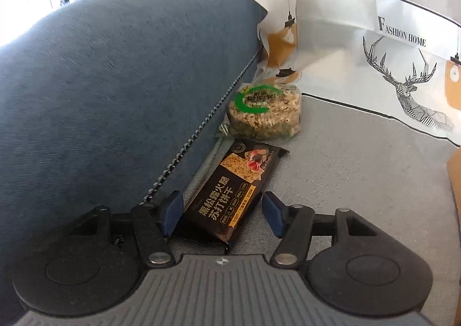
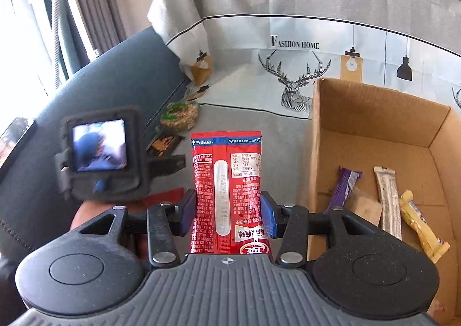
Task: Organize snacks
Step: 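Grasp the long red snack bag with the right gripper while the left reaches the dark brown bar, then grasp and lift the dark brown biscuit bar with the left gripper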
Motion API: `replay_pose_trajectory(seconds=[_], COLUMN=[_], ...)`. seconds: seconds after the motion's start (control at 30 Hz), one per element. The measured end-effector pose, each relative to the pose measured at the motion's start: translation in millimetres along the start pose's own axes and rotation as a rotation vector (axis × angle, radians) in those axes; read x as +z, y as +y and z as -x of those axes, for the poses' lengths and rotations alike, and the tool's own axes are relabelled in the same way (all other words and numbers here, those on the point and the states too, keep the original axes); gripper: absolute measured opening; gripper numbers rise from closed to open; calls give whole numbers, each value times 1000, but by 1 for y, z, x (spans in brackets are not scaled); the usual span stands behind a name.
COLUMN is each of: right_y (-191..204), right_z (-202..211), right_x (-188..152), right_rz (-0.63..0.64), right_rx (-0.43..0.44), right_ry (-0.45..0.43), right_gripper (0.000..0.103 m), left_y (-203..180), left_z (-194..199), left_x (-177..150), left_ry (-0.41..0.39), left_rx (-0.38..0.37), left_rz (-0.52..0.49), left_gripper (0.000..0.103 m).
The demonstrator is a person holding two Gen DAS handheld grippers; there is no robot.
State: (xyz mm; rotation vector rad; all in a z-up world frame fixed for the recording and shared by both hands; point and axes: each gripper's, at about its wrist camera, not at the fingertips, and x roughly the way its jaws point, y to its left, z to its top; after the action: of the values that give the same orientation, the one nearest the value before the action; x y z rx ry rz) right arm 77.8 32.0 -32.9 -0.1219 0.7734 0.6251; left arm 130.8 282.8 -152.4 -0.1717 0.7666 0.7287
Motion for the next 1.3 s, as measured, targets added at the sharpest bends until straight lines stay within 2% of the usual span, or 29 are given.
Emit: replay_pose_trajectory(seconds=[0.1,0.17,0.23,0.3,0.47,0.57,0.67,0.8,0.87,0.97,1.03,1.13,1.2,1.3], right_y=[4,8,12,16,25,32,40,49,56,65,70,74,75,69], right_z=[10,15,21,26,40,47,54,62,63,58,53,45,44,47], right_x=[-10,-15,-19,-21,-30,-34,-41,-57,-69,-89,-102,-115,-117,-116], right_rz=[13,19,26,39,62,72,97,132,157,190,217,252,280,257], right_rx=[16,30,44,54,78,100,114,140,151,160,165,155,133,126], right_ry=[-3,-4,-5,-12,-30,-44,-57,-71,-80,-91,-100,-105,-115,-145], right_gripper=[48,48,48,48,48,49,49,49,49,49,49,49,48,48], left_y=[4,6,12,17,32,45,60,89,99,104,110,121,126,127], left_z=[-3,-3,-1,3,23,38,62,88,103,126,135,153,163,176], left_x=[1,1,2,3,3,0,-8,-19,-18,-21,-28,-37,-43,-48], left_ry=[7,22,37,43,43,60,38,101,122,105,112,62,14,-58], left_rx=[-30,-58,-85,-99,-199,-300,-336,-472,-514,-502,-511,-548,-549,-533], left_rz=[13,31,58,78,86,99,91,162,143,20,-9,5,40,74], left_gripper=[67,61,45,44,41,41,41,41,41,41,41,41,41,41])
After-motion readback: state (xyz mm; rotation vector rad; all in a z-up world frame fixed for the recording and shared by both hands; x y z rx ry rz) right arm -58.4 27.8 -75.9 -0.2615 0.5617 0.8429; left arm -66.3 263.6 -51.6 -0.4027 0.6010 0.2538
